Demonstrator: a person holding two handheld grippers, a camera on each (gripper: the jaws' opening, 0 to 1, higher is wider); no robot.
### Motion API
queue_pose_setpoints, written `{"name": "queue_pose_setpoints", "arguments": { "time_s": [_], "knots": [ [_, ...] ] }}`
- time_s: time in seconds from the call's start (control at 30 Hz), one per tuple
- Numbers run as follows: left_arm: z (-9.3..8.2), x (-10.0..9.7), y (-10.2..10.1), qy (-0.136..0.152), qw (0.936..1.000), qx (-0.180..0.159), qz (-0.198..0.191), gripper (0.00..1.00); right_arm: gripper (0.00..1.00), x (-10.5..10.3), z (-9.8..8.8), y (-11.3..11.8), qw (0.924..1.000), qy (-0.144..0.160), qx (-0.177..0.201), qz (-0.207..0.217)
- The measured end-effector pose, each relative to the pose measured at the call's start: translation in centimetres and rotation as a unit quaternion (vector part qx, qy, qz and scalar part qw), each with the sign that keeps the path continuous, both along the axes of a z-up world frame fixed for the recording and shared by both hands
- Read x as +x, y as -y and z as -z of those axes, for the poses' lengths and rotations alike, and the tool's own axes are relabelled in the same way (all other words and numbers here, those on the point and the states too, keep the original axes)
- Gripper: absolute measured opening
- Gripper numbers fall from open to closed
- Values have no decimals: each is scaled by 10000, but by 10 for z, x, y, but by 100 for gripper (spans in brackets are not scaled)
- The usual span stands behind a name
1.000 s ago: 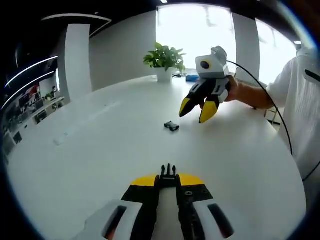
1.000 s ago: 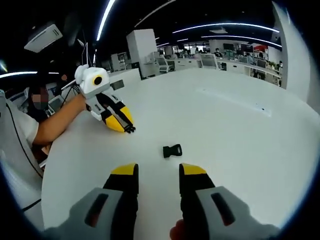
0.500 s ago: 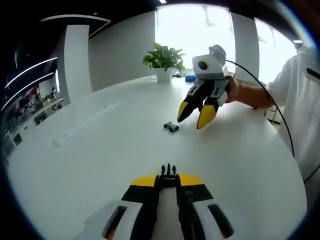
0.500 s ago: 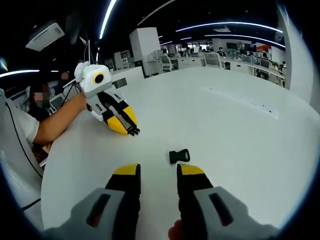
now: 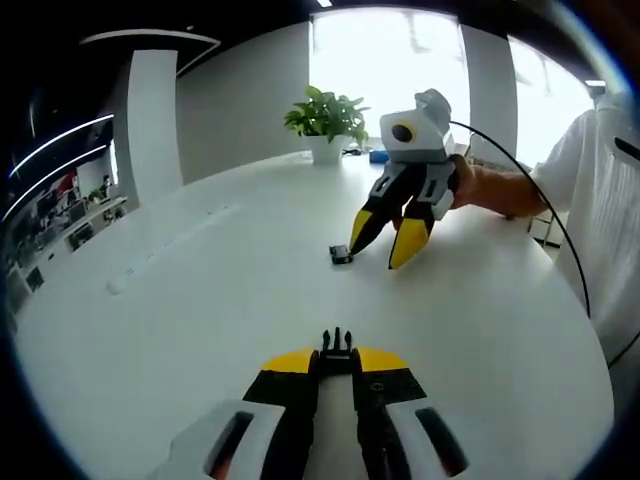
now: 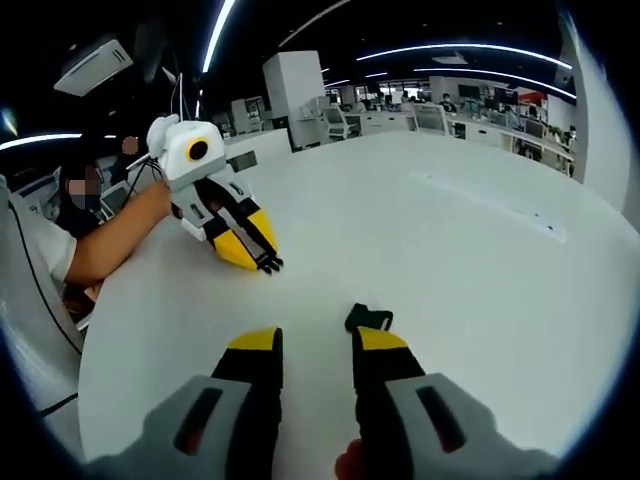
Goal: Snap the two parts of the plastic buckle together until the buckle closes and remains connected.
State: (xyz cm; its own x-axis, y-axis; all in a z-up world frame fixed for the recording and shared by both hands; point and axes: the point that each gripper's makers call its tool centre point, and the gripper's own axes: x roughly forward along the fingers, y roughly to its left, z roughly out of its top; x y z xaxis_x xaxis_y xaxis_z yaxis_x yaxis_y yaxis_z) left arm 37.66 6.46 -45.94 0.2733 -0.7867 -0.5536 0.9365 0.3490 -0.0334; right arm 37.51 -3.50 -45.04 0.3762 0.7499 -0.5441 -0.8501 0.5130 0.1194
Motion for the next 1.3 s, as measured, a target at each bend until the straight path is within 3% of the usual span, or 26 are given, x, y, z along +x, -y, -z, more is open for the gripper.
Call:
{"name": "queue_pose_setpoints", "arguments": {
  "time_s": [0.23,0.5,0.67,0.77,0.93,1.3],
  "knots": [
    [0,-1,0,0,10000,-2,8,12,29,-3,-3,-6,10000,-13,56,-57],
    [0,-1,0,-2,10000,-12,24,12,29,6,-7,10,9995,301,-69,-107],
    [1,0,1,-31,10000,-50,-16,12,27,10,-7,11,9952,671,-191,-681],
    [1,2,2,-31,10000,-51,-1,12,27,11,-10,11,9918,743,-78,-1034],
    [1,1,4,-41,10000,-72,44,12,27,11,-11,12,9861,871,-199,-1401],
    [0,-1,4,-61,9999,-41,91,12,25,19,-12,12,9812,918,-209,-1684]
  ]
}}
